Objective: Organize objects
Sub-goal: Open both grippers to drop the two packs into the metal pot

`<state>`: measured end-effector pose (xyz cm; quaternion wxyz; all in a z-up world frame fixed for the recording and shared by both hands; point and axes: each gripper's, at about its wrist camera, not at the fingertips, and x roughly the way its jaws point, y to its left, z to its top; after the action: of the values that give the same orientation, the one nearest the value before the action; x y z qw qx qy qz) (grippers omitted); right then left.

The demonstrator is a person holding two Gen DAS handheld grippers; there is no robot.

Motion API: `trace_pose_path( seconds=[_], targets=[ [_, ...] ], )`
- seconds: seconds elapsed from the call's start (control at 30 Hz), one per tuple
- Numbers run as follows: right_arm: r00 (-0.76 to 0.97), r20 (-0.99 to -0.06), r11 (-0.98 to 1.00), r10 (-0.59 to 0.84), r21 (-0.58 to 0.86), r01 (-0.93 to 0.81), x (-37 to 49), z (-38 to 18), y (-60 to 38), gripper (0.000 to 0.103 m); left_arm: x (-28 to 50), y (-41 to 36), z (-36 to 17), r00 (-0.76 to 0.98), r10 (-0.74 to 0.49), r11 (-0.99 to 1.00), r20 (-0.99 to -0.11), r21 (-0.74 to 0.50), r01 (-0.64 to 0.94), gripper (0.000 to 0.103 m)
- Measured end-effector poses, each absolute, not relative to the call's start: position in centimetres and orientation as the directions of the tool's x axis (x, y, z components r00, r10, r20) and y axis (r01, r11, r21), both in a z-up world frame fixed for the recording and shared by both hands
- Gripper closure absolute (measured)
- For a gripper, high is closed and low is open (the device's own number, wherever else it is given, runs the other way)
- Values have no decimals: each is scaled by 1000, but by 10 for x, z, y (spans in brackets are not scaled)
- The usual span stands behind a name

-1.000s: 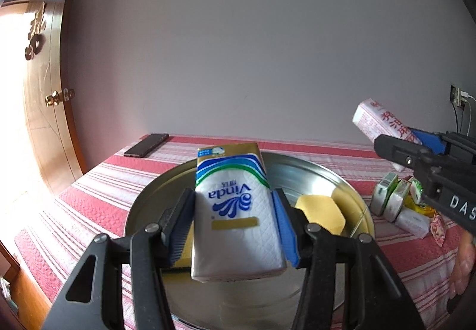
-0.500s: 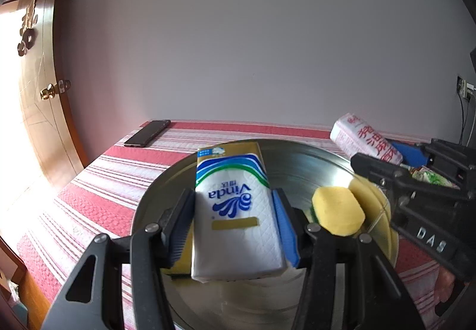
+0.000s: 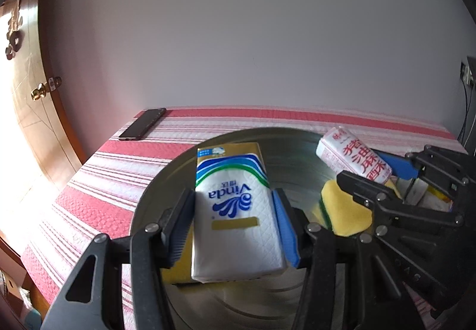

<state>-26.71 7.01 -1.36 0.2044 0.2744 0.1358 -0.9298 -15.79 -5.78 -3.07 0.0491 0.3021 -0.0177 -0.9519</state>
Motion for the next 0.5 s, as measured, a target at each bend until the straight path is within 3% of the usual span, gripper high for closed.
trace_pose_path(
  seconds=[0.5],
  targets=[
    [-686,-665,-858,-296,-130,496,-280,-38,58,65,-167,-65,-37,-783,-120,-993,-610,92,80,50]
  ],
)
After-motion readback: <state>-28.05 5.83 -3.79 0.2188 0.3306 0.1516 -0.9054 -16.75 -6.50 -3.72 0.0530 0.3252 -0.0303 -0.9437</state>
